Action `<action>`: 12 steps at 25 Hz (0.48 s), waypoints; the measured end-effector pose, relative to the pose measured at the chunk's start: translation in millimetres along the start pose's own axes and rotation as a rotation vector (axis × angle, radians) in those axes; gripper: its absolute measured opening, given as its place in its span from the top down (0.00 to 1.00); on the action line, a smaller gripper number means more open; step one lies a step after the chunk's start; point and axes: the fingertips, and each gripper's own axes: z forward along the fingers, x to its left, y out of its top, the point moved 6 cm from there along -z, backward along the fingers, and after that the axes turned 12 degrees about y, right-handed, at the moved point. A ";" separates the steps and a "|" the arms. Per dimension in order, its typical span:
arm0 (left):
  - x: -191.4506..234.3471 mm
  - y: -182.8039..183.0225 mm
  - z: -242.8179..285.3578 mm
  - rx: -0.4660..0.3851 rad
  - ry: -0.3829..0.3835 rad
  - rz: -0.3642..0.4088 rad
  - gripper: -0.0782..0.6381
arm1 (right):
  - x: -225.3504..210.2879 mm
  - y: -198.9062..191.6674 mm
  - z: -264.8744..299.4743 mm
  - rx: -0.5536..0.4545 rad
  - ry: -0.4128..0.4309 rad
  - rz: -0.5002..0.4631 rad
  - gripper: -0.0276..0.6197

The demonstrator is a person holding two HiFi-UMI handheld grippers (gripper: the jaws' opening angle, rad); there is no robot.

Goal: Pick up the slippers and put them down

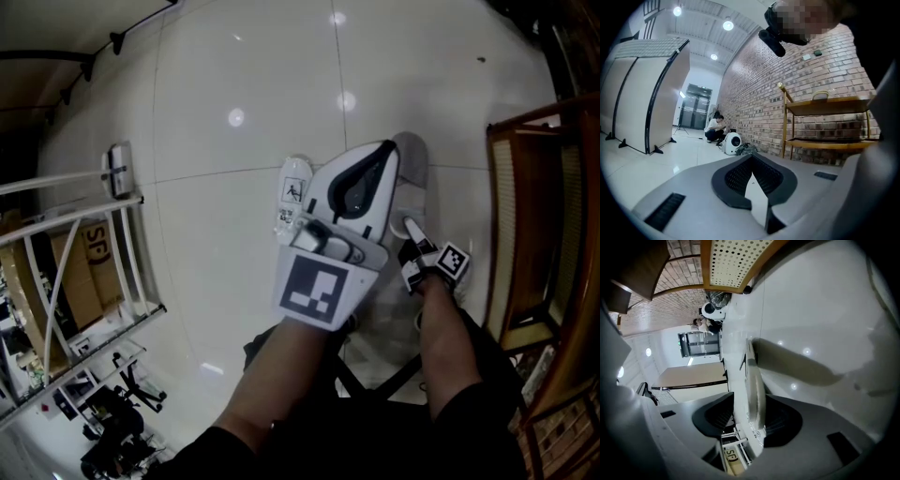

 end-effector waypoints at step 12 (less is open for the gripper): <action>10.1 4.4 0.0 -0.011 0.024 -0.027 0.88 | -38.8 0.7 -51.3 -0.140 -0.421 -0.067 0.37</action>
